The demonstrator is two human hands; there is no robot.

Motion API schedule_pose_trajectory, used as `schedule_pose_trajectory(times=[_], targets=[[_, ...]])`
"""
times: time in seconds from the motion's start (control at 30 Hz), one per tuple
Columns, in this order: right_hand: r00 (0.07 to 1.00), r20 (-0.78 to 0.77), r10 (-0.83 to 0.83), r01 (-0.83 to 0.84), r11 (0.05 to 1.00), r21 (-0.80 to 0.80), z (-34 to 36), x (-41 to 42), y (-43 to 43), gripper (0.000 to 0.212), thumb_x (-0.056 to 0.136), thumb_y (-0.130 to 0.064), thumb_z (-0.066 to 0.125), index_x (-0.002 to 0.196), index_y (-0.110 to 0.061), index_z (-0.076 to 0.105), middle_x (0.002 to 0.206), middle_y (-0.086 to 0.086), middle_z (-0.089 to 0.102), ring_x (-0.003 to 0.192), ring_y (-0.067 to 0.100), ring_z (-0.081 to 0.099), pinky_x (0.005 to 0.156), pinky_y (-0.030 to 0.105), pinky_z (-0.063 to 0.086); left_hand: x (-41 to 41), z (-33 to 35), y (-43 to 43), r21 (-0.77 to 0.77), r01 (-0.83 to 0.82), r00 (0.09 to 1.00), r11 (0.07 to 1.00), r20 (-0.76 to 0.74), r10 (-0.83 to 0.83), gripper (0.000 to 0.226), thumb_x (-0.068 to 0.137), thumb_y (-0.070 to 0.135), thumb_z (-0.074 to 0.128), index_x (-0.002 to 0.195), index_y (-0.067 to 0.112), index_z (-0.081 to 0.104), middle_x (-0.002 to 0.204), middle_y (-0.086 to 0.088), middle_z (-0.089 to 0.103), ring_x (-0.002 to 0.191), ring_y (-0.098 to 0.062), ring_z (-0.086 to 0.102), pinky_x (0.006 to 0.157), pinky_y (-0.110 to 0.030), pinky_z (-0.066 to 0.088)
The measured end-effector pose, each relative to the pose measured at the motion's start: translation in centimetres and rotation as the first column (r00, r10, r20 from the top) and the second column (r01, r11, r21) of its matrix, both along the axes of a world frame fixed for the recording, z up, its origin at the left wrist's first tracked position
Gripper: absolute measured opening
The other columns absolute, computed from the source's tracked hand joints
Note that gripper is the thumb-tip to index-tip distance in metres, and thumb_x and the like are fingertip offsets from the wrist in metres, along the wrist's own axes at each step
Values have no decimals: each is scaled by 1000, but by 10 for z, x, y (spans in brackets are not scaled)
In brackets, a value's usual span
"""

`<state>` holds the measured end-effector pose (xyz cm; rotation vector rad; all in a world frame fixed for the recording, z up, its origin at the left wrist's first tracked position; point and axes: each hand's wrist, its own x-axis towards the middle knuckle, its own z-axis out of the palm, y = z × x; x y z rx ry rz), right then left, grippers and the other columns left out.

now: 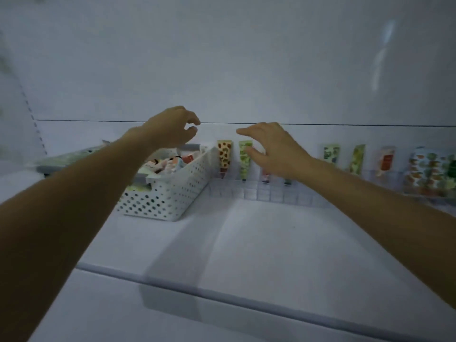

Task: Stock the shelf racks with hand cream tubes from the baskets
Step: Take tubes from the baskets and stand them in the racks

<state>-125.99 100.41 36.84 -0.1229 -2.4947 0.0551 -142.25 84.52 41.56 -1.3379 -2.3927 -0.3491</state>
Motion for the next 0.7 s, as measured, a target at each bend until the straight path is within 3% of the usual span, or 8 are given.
schedule_pose_trajectory(times=[0.13, 0.27, 0.47, 0.63, 0.7], targets=[[994, 81, 71, -71, 997, -7, 4, -47, -33, 43, 96, -27, 45, 139, -21, 40, 140, 4, 45, 131, 24, 34, 108, 41, 28, -36, -4, -32, -127, 2, 993, 992, 117, 13, 33, 94, 21, 50, 125, 14, 55, 124, -7, 59, 107, -23, 57, 89, -27, 39], [985, 168, 40, -33, 999, -41, 0, -83, -45, 44, 97, -33, 43, 139, -25, 40, 141, 4, 44, 131, 24, 33, 107, 40, 29, -58, -13, -39, -215, 146, 950, 966, 304, -76, 30, 89, 20, 59, 118, 27, 58, 113, 0, 63, 92, -16, 62, 84, -29, 48], [955, 287, -75, 102, 992, -79, -3, -106, -35, 40, 98, -24, 39, 138, -23, 42, 138, 8, 46, 126, 26, 39, 103, 38, 32, -68, -18, -25, -377, 338, 897, 863, 407, -173, 39, 85, 10, 62, 117, 32, 61, 121, 5, 55, 106, -13, 54, 89, -25, 42], [925, 365, -109, 155, 983, -98, -4, -115, -28, 47, 95, -4, 34, 137, -23, 42, 141, 9, 42, 128, 25, 39, 103, 34, 33, -80, -22, -24, -298, 382, 884, 875, 394, -251, 29, 80, 9, 67, 102, 28, 61, 110, 3, 58, 104, -18, 59, 76, -15, 44], [914, 388, -119, 168, 981, -94, -2, -118, -28, 51, 93, 2, 35, 137, -23, 43, 143, 7, 38, 130, 24, 37, 103, 31, 32, -88, -21, -27, -274, 387, 889, 881, 365, -277, 29, 78, 9, 70, 99, 26, 59, 106, 7, 57, 101, -19, 60, 79, -22, 47]])
